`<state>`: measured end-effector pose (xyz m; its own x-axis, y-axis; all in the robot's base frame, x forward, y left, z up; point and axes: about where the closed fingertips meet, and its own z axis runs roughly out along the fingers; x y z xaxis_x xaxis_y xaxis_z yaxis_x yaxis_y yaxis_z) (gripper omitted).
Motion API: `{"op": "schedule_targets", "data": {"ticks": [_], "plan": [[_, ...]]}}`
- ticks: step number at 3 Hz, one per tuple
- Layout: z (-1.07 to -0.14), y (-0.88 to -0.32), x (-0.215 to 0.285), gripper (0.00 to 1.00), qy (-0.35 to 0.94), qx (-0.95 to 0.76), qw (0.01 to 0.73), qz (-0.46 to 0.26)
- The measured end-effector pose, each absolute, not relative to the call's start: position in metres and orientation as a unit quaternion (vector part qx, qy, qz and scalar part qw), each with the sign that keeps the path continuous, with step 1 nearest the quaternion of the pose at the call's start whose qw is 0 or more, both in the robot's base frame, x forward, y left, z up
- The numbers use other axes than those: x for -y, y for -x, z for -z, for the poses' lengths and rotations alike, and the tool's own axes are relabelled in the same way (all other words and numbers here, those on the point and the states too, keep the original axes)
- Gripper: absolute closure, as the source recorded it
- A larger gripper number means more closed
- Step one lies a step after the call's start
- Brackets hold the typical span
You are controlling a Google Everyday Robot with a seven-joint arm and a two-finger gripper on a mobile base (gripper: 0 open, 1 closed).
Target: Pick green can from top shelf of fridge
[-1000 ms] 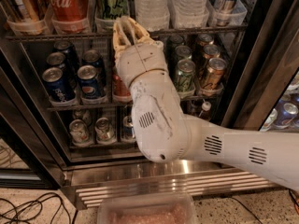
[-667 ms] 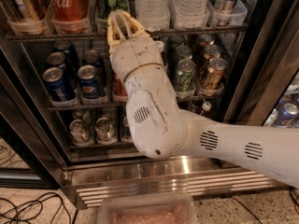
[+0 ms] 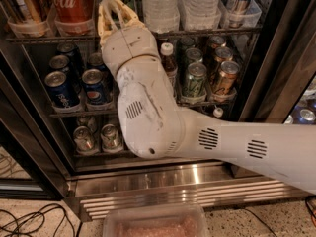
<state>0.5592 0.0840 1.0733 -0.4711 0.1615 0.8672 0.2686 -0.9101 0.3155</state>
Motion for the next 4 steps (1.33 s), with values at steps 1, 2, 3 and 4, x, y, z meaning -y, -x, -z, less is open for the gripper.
{"op": "schedule_targets", "data": {"ticks": [1, 2, 3, 4], "plan": [[-1.081, -0.556, -0.087, 0.72, 0.52, 0.205, 0.018, 0.829], [-1.086, -0.552, -0.086, 0.52, 0.532, 0.195, 0.001, 0.824], [-1.088, -0.548, -0.087, 0.42, 0.544, 0.184, -0.008, 0.819], [-1.087, -0.546, -0.09, 0.38, 0.553, 0.172, -0.005, 0.815]]}}
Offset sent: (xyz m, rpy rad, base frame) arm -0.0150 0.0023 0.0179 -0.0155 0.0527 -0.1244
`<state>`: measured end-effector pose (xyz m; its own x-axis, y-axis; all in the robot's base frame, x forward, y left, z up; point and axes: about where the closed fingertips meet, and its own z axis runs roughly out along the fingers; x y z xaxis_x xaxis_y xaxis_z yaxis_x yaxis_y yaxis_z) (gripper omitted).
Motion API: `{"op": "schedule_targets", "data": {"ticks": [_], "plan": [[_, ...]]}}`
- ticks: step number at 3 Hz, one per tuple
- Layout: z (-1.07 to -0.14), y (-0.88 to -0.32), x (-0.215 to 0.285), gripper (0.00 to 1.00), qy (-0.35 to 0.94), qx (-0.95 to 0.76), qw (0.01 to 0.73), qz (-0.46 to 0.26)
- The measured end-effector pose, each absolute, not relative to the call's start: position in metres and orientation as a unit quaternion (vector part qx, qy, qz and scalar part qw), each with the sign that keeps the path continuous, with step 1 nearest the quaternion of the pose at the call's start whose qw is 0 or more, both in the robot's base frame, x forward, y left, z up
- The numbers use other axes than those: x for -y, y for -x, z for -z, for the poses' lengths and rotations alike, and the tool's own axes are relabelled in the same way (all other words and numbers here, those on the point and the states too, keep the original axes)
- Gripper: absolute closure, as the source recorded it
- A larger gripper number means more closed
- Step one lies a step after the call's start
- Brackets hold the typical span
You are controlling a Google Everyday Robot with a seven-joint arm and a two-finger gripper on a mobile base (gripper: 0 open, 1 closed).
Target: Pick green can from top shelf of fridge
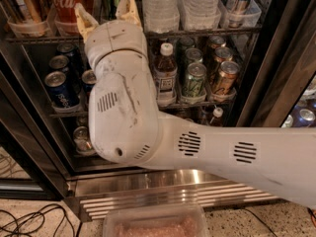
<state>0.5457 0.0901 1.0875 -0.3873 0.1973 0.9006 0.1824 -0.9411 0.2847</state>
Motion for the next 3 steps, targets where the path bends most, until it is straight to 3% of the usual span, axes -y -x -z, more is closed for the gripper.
{"op": "schedule_targets", "data": {"ticks": [3], "plan": [[-1.091, -0.561, -0.095, 0.36, -0.562, -0.143, -0.006, -0.815]]}}
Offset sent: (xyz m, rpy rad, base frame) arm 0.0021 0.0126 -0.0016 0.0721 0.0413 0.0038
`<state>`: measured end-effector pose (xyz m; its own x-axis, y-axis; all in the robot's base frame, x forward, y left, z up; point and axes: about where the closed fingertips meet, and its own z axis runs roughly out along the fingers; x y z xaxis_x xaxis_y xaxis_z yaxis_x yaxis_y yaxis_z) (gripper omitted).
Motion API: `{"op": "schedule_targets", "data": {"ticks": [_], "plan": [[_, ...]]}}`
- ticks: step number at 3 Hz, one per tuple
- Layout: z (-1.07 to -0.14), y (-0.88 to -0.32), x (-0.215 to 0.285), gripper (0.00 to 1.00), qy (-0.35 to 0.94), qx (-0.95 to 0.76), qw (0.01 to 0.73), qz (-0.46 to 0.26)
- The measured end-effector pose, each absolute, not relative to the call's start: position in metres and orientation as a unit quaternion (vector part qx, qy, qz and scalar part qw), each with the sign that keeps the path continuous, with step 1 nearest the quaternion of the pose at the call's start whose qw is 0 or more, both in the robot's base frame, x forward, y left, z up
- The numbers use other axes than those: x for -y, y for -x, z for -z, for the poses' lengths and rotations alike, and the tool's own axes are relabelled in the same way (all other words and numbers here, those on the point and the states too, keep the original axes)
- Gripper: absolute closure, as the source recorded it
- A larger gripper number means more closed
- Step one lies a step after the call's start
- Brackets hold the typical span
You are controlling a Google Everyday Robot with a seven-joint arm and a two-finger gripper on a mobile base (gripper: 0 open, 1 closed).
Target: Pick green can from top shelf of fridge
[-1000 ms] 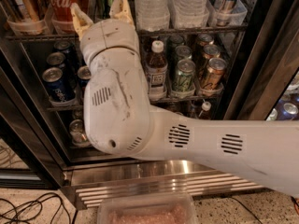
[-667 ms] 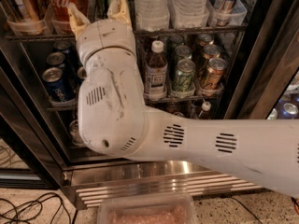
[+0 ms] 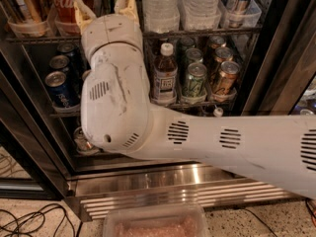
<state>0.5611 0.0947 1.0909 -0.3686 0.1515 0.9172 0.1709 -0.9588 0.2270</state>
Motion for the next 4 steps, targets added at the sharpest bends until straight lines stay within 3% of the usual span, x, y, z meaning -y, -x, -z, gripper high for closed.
{"op": "schedule_targets", "data": {"ticks": [4], "plan": [[-1.085, -0.613, -0.081, 0.38, 0.561, 0.125, -0.002, 0.818]]}}
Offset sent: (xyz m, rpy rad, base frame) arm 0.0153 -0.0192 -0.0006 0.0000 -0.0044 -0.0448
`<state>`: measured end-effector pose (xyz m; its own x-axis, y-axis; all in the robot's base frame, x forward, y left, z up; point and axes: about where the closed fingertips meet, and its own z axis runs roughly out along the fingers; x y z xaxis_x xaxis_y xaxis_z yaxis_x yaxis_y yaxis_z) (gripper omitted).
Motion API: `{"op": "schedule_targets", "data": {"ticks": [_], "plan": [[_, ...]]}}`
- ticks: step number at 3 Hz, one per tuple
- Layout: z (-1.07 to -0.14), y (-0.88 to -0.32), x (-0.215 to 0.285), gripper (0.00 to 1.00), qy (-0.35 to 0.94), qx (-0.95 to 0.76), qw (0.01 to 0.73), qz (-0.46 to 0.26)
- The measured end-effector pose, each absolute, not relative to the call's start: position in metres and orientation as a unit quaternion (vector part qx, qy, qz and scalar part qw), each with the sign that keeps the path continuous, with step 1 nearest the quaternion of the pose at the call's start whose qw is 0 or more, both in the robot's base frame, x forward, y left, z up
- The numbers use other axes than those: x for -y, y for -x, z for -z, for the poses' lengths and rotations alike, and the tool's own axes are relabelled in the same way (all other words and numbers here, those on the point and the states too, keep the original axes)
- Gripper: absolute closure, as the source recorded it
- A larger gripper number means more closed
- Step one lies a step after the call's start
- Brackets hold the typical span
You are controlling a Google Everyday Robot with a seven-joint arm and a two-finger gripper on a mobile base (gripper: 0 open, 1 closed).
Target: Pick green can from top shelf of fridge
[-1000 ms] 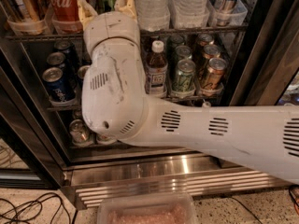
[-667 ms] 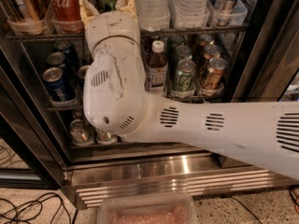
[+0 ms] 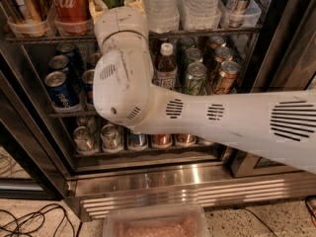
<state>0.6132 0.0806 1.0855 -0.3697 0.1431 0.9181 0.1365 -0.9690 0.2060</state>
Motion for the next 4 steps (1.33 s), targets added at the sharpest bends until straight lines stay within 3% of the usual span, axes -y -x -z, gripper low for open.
{"op": "schedule_targets", "data": {"ticks": [1, 2, 3, 4], "plan": [[-1.0885, -0.616, -0.0793, 0.56, -0.559, -0.127, 0.002, -0.819], [-1.0929, -0.6158, -0.0765, 0.88, -0.563, -0.125, -0.007, -0.817], [-1.0964, -0.6157, -0.0754, 1.0, -0.567, -0.124, -0.013, -0.814], [-1.0957, -0.6157, -0.0743, 1.0, -0.567, -0.124, -0.014, -0.814]]}}
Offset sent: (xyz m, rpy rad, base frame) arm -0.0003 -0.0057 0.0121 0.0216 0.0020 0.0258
